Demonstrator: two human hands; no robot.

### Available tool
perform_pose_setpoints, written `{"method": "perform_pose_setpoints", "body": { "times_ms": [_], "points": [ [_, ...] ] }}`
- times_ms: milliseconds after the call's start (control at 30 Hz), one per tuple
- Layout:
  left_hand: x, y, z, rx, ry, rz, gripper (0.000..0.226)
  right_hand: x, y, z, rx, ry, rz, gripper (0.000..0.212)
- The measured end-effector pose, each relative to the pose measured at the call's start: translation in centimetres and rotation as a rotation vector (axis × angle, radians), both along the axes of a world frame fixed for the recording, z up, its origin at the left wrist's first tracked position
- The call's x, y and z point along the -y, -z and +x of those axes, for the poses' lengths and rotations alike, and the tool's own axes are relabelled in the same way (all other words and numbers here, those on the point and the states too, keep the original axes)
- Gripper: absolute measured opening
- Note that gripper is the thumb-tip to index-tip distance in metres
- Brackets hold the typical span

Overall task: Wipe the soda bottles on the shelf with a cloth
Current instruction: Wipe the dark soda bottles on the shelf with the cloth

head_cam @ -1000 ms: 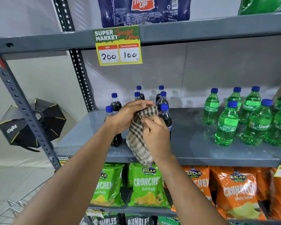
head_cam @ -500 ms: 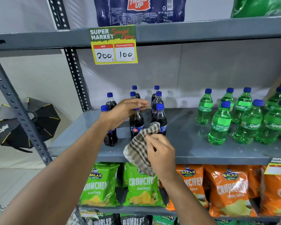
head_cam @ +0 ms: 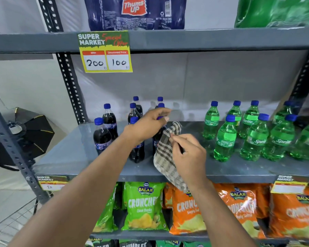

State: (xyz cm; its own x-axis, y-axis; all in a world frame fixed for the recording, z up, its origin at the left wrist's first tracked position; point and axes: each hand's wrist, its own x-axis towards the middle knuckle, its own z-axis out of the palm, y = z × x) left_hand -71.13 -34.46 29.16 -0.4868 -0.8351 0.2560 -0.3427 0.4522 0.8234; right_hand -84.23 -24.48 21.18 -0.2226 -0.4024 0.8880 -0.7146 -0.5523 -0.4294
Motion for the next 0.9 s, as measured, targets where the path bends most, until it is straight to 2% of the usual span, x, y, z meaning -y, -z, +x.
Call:
{"method": "perform_pose_setpoints", "body": {
  "times_ms": [133,267,400,533,767,900],
  "points": [
    [0.3,0.0,0.5,-0.149,0.095,0.117,0.036,1.4,-0.3,0.7,-0.063,0.005,0.031,0.010],
    [-0.2,0.1,0.6,-0.242,0.135,0.187,0.033,2.1,-0.2,1.4,-0.112,0.045,0.054,0.019],
    [-0.3,1.0,0.0,-0.272,0.083,0.187,0.032,2.3,0.6,1.6,-0.086,0.071,0.057,0.025],
    [-0.4,1.1,-0.3,-0.262,0.061,0.157,0.031,2.7,1.7,1.4,-0.110,0.073,0.025,0.015],
    [-0.8,1.2,-0.5,-0.269,0.057,0.144,0.030,2.4,5.9,0.8,-0.073,-0.039,0.144,0.031],
    [-0.9,1.1,-0.5,-0.278,0.058,0.153,0.029,2.6,4.4,0.8,-0.040,-0.056,0.132,0.032]
  ]
}}
